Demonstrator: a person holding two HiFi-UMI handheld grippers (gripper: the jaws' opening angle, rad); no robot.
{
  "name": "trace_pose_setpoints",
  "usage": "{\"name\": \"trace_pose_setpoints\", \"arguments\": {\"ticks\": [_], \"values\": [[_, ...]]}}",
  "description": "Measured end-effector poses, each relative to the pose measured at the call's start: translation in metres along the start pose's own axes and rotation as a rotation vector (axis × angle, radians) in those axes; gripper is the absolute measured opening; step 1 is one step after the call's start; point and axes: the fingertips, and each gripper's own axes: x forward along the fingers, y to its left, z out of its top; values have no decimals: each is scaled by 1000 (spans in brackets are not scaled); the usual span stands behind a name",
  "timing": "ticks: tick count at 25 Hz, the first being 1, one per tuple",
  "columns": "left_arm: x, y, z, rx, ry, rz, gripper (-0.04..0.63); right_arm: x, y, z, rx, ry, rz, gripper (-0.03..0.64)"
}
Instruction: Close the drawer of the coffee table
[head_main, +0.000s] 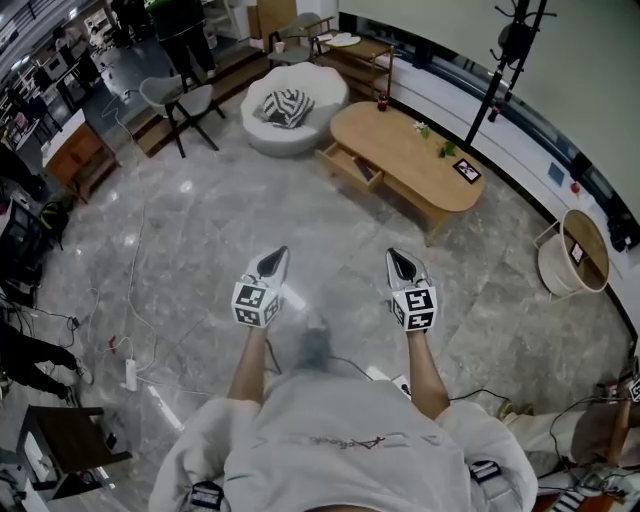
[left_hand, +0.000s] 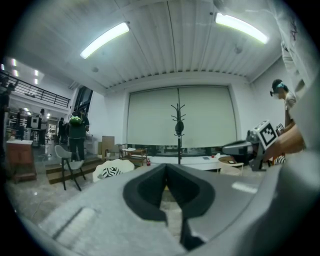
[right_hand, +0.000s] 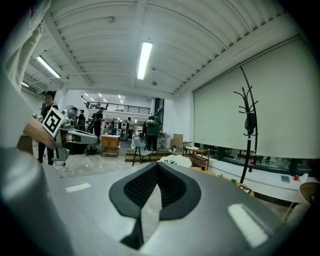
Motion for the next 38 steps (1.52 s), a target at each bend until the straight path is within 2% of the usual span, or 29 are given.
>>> {"name": "trace_pose_setpoints", "arguments": {"ticks": [7, 18, 24, 30, 38], "values": [[46, 57, -5, -31, 0, -8, -2, 72, -10, 7, -10, 22, 1, 5], [107, 165, 11, -36, 11, 3, -2, 196, -20, 39, -9, 41, 8, 5], [141, 214, 13, -65, 16, -5, -2, 253, -33, 56, -15, 37, -4, 5], [189, 252, 27, -57, 8, -40, -2, 301, -56, 73, -13, 21, -32, 5], [240, 279, 34, -35, 4, -92, -2, 344, -80, 74, -5, 19, -70, 5]]}}
